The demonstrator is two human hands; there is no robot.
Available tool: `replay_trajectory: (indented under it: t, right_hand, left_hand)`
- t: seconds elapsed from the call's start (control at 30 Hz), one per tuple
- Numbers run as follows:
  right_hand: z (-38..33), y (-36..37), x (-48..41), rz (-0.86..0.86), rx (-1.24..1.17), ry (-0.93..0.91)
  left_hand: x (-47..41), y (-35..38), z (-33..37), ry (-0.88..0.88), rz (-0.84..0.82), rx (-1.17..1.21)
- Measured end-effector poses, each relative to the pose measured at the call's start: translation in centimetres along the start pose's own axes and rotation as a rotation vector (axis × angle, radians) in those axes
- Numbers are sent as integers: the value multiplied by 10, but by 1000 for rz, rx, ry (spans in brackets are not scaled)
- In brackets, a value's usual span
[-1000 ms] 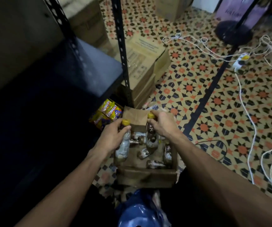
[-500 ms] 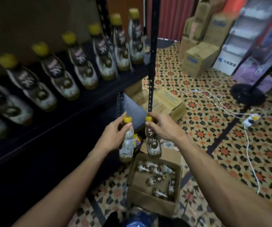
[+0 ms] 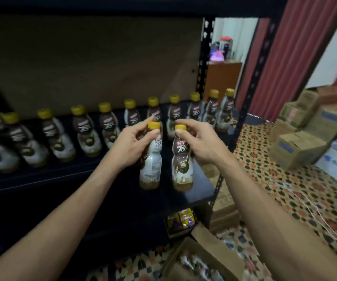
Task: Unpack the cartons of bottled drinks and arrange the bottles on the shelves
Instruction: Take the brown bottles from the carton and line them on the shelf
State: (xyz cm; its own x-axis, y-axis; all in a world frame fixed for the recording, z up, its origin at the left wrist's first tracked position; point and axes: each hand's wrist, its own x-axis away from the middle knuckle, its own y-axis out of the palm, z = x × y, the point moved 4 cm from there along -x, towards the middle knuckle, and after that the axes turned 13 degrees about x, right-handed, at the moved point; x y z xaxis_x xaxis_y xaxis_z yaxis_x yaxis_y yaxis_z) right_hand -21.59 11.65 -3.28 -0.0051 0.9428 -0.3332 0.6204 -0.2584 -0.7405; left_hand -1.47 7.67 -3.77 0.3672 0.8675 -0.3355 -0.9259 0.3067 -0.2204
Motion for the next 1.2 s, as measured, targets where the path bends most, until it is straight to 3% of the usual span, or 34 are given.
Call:
replay_trajectory:
  t: [0.37,0.77,1.03,1.2]
  right_hand:
    - [-139,11,-83,62,-169,-267]
    - [-222,41,-172,219,-498,-83]
    - [-242,71,-223,213,-432,73]
    - [-252,105,-240,90,-301,81]
  left_hand:
    - [16,-163,75,106,444,-60]
    - [10,-295,109,-35,811,155]
    - [-20,-336,93,-121,784,76]
    - [-43,-347,73,-202,684,9]
